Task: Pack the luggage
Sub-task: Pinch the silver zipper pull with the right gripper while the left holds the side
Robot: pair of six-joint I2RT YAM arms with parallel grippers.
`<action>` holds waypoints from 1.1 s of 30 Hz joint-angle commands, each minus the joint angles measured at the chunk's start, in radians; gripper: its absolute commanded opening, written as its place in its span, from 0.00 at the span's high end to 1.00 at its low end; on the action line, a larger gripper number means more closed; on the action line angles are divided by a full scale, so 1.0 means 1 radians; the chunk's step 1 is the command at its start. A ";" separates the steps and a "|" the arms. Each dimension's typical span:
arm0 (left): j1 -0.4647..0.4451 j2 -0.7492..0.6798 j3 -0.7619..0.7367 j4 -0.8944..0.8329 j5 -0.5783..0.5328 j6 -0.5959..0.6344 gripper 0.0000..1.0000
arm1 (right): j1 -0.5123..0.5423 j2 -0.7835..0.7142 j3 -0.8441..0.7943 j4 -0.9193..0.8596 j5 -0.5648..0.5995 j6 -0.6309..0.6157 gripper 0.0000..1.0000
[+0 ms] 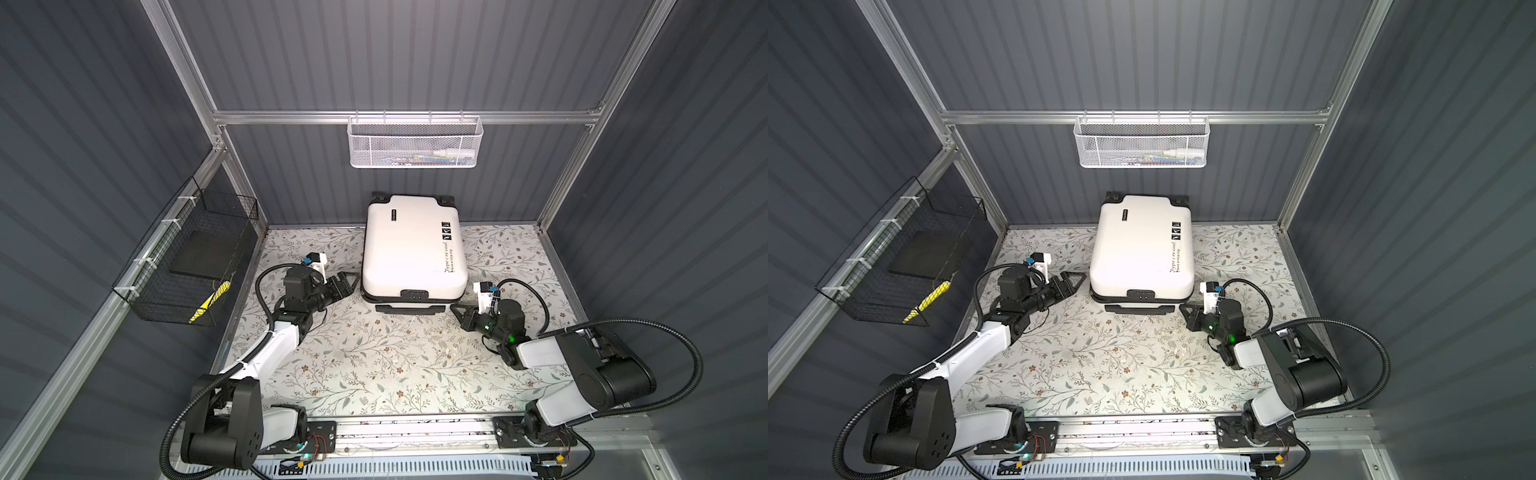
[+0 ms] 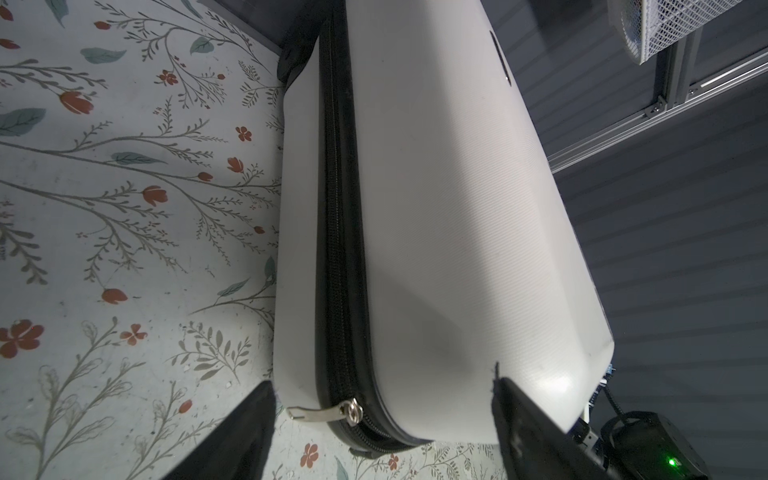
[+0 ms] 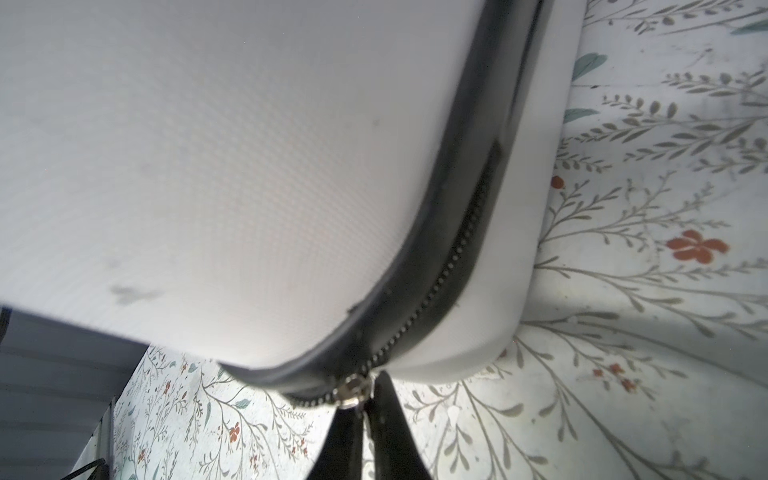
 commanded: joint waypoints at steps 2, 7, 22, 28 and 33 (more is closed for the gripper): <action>0.004 -0.001 0.012 0.010 0.023 -0.008 0.17 | -0.002 -0.013 0.011 0.000 0.023 -0.010 0.95; 0.004 0.017 0.032 0.008 0.048 0.001 0.16 | 0.001 -0.026 -0.001 -0.007 0.029 -0.005 1.00; -0.027 0.095 0.103 0.127 0.186 -0.035 0.17 | 0.030 -0.027 0.006 -0.036 0.058 -0.001 1.00; -0.046 0.128 0.118 0.144 0.191 -0.044 0.17 | 0.039 -0.021 0.009 -0.042 0.065 0.000 1.00; -0.079 0.156 0.125 0.156 0.203 -0.045 0.18 | 0.063 -0.030 0.006 -0.047 0.080 0.007 1.00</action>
